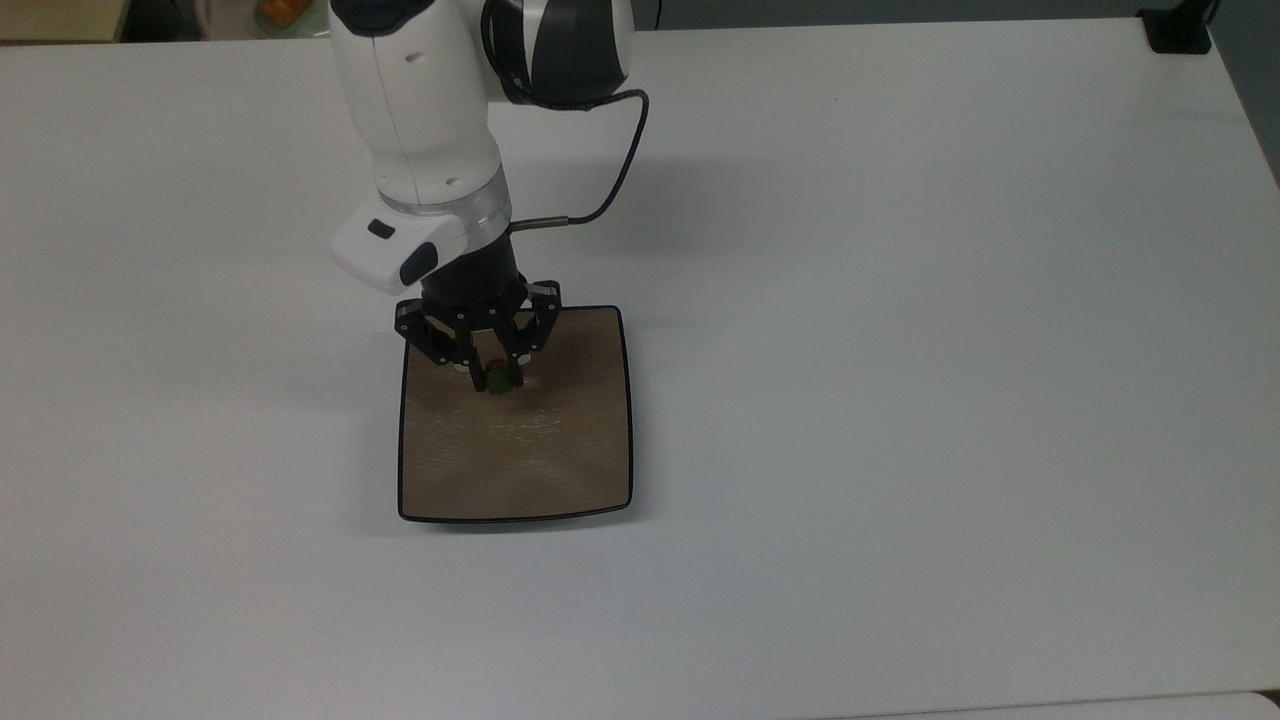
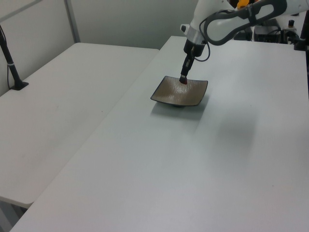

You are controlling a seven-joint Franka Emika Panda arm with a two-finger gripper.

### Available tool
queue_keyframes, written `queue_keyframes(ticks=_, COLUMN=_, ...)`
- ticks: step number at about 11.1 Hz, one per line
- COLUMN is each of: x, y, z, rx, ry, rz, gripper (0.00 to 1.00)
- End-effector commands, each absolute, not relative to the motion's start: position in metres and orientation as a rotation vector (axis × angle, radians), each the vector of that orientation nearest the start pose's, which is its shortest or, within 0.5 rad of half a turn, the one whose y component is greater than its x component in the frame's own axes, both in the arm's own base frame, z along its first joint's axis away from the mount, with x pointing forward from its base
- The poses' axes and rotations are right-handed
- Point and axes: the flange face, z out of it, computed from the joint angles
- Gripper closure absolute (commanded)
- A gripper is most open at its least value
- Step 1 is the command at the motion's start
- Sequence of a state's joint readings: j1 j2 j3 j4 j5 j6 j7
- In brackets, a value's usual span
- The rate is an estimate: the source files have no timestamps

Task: Strawberries on a ceramic plate
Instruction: 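Carry the strawberry over the brown plate and lower it, then open the gripper to release the strawberry onto the plate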

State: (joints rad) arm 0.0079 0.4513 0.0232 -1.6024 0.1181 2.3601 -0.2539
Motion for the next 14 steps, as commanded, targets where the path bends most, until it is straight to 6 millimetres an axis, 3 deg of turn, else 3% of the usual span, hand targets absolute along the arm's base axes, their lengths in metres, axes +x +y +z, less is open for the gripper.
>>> queue_keyframes(ticks=1, x=0.708, y=0.031, z=0.384, rx=-3.004, ry=-0.309, rz=-0.491, gripper=0.91)
queue_keyframes(ticks=4, x=0.712, y=0.037, z=0.375, rx=-2.999, ry=-0.318, rz=-0.537, gripper=0.90)
queue_keyframes(ticks=5, x=0.712, y=0.037, z=0.373, rx=-3.000, ry=-0.318, rz=-0.532, gripper=0.82)
queue_keyframes(ticks=8, x=0.712, y=0.037, z=0.375, rx=-3.000, ry=-0.316, rz=-0.534, gripper=0.07)
queue_keyframes(ticks=9, x=0.712, y=0.039, z=0.377, rx=-3.002, ry=-0.328, rz=-0.532, gripper=0.00)
queue_keyframes(ticks=11, x=0.701, y=0.035, z=0.399, rx=-3.002, ry=-0.320, rz=-0.521, gripper=0.00)
queue_keyframes(ticks=14, x=0.665, y=0.017, z=0.475, rx=-3.011, ry=-0.309, rz=-0.401, gripper=0.00)
